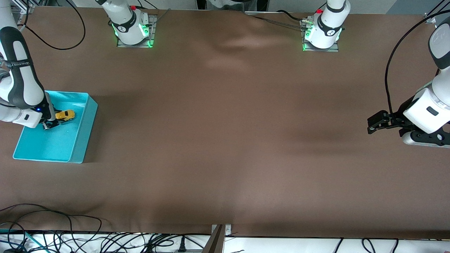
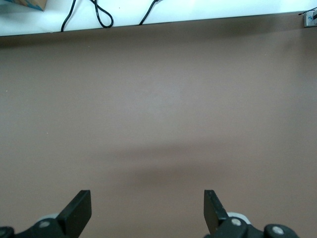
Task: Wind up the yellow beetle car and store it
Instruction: 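Lower the car into the blue tray and open the right gripper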
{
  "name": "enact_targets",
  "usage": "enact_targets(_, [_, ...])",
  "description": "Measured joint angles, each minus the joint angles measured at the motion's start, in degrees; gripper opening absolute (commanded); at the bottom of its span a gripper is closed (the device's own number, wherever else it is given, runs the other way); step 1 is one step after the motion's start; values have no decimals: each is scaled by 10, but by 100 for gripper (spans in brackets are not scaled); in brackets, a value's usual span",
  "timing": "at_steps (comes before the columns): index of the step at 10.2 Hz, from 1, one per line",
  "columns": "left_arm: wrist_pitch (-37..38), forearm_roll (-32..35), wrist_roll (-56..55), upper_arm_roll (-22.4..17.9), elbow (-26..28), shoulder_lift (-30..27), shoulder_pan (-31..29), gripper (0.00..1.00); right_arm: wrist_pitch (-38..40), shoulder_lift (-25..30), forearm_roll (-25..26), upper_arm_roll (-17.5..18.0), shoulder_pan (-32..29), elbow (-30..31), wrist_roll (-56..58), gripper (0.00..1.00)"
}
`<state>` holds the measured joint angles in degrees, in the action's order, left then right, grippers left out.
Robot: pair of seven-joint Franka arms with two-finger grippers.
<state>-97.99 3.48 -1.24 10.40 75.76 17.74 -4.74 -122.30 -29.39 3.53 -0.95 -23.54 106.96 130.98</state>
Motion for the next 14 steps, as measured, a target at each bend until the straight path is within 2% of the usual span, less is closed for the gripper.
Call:
enact_targets(1, [0, 0, 0, 0, 0, 0, 0, 100, 0, 0, 0, 0, 0, 0, 0, 0])
enact_targets(2, [0, 0, 0, 0, 0, 0, 0, 100, 0, 0, 0, 0, 0, 0, 0, 12])
enact_targets(3, [0, 0, 0, 0, 0, 0, 0, 100, 0, 0, 0, 0, 0, 0, 0, 31])
enact_targets(5, [0, 0, 0, 0, 0, 0, 0, 100, 0, 0, 0, 1, 0, 0, 3, 50])
enact_targets(6, [0, 0, 0, 0, 0, 0, 0, 100, 0, 0, 0, 1, 0, 0, 6, 99])
enact_targets(11, [0, 0, 0, 0, 0, 0, 0, 100, 0, 1, -3, 3, 0, -1, 7, 100])
enact_targets(14, [0, 0, 0, 0, 0, 0, 0, 100, 3, 21, -4, 29, -1, -10, -11, 100])
